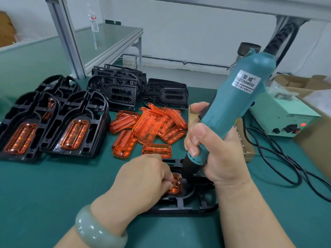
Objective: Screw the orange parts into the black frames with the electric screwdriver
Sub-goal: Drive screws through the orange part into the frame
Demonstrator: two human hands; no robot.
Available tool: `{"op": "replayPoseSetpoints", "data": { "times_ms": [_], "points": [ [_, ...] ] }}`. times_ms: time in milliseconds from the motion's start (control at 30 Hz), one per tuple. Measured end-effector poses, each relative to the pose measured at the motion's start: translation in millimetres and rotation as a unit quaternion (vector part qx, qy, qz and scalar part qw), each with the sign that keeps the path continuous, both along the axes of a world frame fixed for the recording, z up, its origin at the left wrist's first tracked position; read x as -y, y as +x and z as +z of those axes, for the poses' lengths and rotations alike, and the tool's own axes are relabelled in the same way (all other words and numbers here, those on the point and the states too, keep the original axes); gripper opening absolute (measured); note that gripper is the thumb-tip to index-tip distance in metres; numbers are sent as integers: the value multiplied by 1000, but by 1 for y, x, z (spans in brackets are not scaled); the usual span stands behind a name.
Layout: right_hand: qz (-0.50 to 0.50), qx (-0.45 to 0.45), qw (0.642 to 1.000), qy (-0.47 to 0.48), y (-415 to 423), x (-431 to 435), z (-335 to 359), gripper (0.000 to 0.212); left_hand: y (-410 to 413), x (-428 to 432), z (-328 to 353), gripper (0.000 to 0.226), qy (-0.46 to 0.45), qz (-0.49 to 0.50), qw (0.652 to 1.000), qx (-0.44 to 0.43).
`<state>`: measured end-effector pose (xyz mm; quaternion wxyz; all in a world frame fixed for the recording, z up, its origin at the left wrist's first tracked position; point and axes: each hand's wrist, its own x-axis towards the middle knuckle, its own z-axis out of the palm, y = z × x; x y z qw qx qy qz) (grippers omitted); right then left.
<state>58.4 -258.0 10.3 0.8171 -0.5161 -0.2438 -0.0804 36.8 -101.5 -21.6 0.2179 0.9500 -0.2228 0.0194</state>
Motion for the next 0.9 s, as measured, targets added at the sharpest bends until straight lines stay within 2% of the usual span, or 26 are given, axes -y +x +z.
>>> {"op": "replayPoseSetpoints", "data": {
  "times_ms": [200, 367, 467, 600, 767, 833, 900],
  "points": [
    [4, 3, 1000, -6, -1, 1, 1, 26, -1, 0, 2, 15, 4, 0, 1000, -3],
    [29, 19, 999, 32, 2, 1, 5, 38, 0, 2, 4, 19, 28, -2, 1000, -2],
    [-8, -16, 998, 54, 2, 1, 3, 33, 0, 1, 4, 20, 43, 0, 999, 0],
    [-15, -92, 987, 134, 7, -1, -1, 25, 1, 3, 3, 23, 54, 10, 998, -7],
    [51, -166, 953, 250, 12, -2, -4, 57, 1, 4, 4, 21, 67, 16, 998, -9],
    [74, -181, 940, 279, 11, 2, -5, 60, 1, 3, 6, 20, 72, 10, 997, -12],
    [79, -201, 932, 292, 10, 6, -6, 51, 1, 3, 8, 17, 78, 3, 997, -11]
  ]
}}
